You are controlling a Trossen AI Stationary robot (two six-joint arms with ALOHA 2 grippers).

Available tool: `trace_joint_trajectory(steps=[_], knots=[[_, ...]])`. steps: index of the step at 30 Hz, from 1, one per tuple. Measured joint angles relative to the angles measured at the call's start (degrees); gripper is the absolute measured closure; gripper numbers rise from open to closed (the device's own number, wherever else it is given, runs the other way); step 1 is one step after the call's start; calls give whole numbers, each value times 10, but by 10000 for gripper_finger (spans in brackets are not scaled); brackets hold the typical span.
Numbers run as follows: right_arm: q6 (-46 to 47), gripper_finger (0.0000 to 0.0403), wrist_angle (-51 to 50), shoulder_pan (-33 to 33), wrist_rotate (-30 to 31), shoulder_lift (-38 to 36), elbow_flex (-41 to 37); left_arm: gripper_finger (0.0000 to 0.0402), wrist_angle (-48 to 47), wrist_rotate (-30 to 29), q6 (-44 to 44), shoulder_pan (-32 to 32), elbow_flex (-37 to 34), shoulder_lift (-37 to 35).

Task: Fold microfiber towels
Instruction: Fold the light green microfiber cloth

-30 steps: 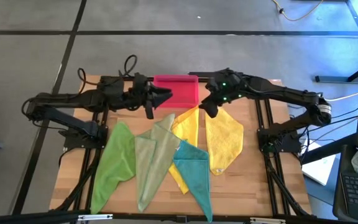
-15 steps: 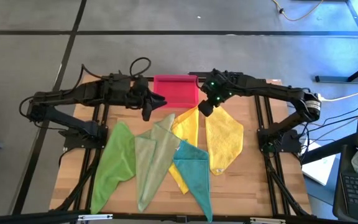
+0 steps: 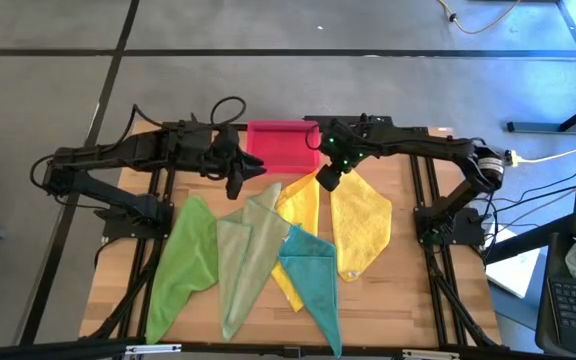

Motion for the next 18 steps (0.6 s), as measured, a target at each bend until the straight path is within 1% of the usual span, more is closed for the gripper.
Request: trace_joint_trajectory(steps=[5, 11, 14, 18], knots=[[-2, 221, -16, 0, -32, 14, 0, 287, 0, -2, -1, 0, 0, 0], [-28, 221, -73, 0, -28, 1, 0, 287, 0, -37, 10, 0, -13, 3], [-32, 221, -84, 0, -28, -12, 0, 287, -5, -37, 8, 3, -33, 5], [-31, 221, -84, 2, -28, -35, 0, 287, -16, -37, -21, 3, -60, 13]])
